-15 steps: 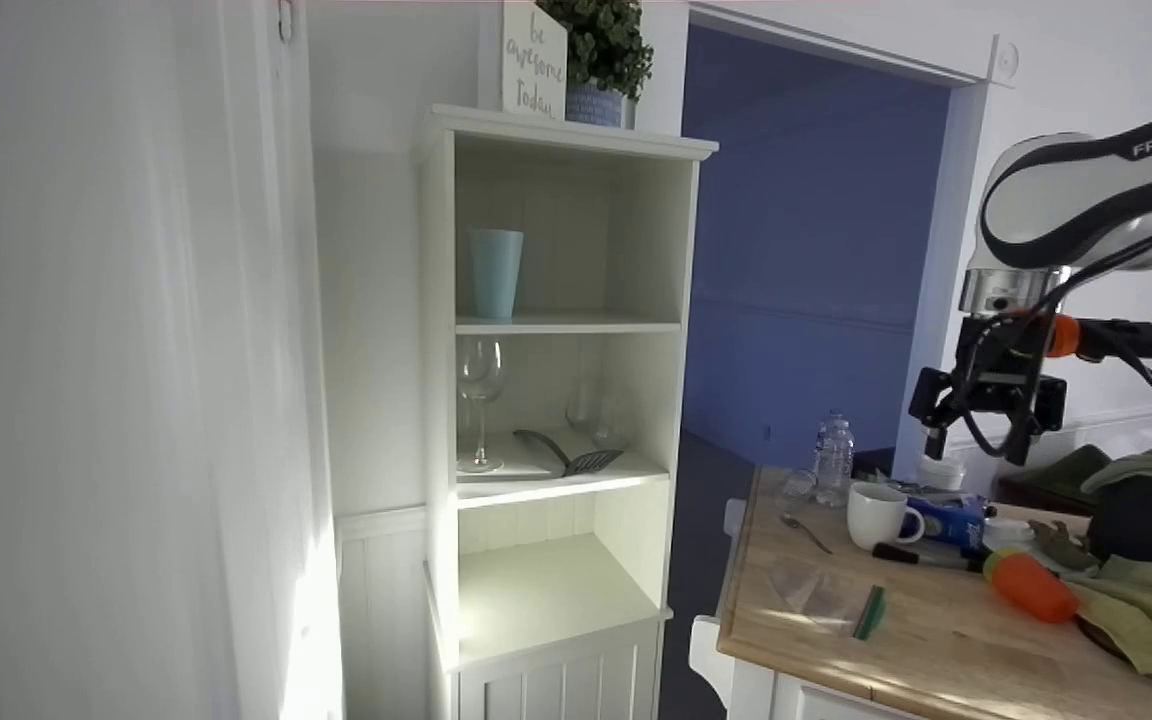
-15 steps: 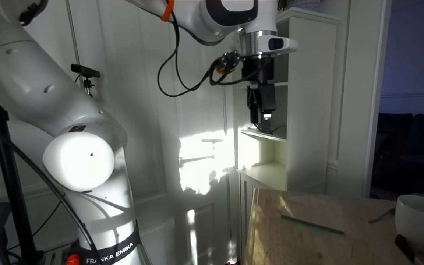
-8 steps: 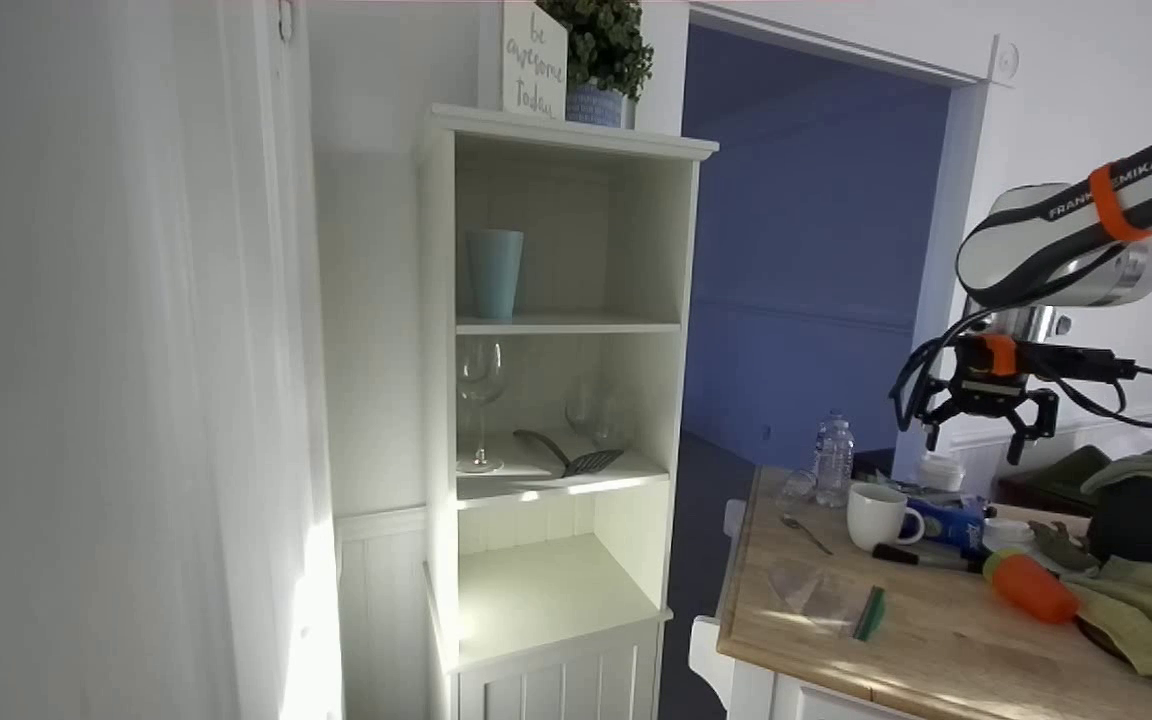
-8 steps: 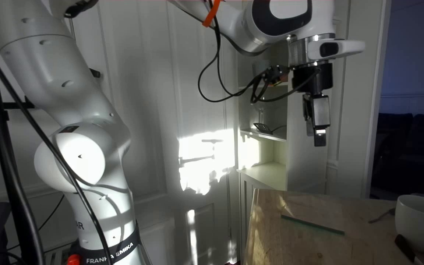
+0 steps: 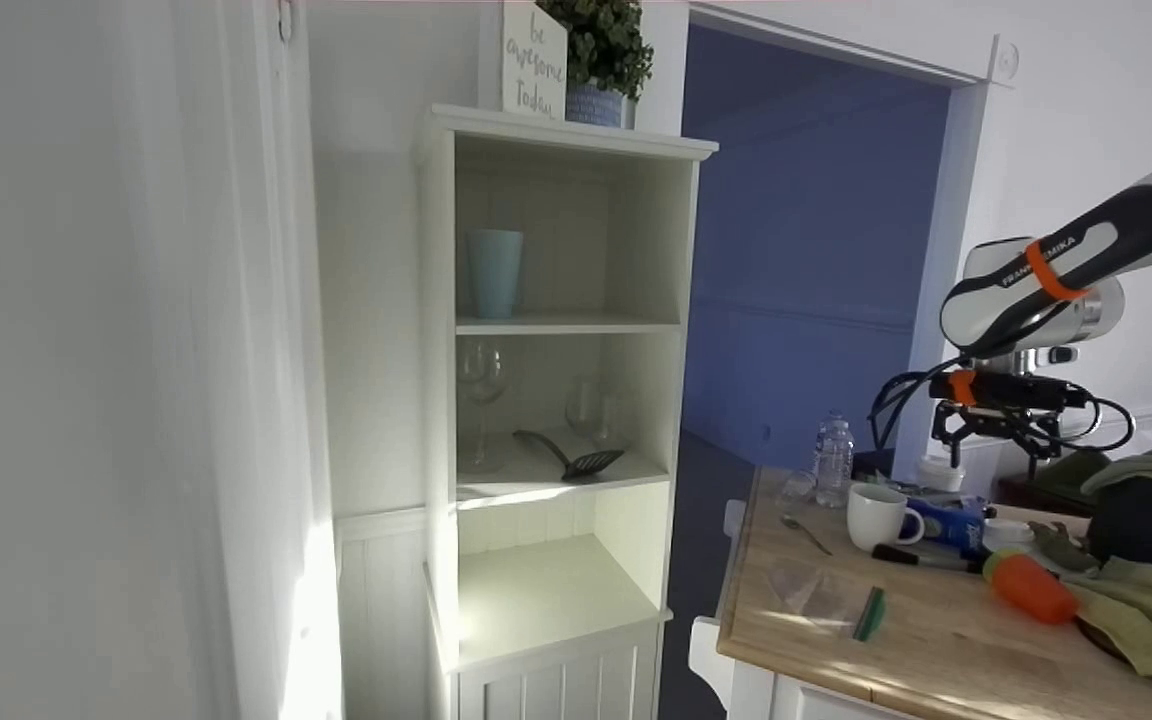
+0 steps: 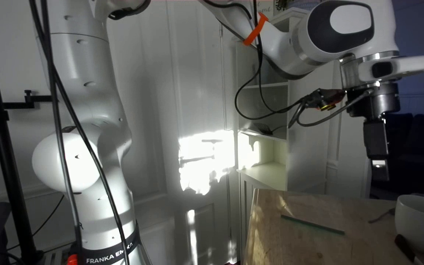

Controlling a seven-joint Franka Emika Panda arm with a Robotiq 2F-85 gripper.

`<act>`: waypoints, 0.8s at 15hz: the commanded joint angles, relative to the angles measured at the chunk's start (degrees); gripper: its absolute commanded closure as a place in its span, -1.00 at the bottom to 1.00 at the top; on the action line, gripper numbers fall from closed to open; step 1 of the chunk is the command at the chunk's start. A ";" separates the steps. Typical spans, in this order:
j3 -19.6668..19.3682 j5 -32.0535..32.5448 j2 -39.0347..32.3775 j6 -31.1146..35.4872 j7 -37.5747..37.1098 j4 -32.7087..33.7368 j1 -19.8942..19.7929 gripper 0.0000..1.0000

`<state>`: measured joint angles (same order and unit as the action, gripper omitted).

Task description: Put the orange and yellow cup upright and move them to the left

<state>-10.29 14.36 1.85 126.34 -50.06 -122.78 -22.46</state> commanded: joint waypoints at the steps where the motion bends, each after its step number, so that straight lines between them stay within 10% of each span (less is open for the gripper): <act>1: -3.64 4.27 -6.51 -3.87 -9.74 6.59 1.47 -1.00; 12: -6.16 0.56 -8.84 -6.83 -9.14 8.54 3.41 -1.00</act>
<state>-15.15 17.26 -5.33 122.51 -59.17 -116.92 -20.60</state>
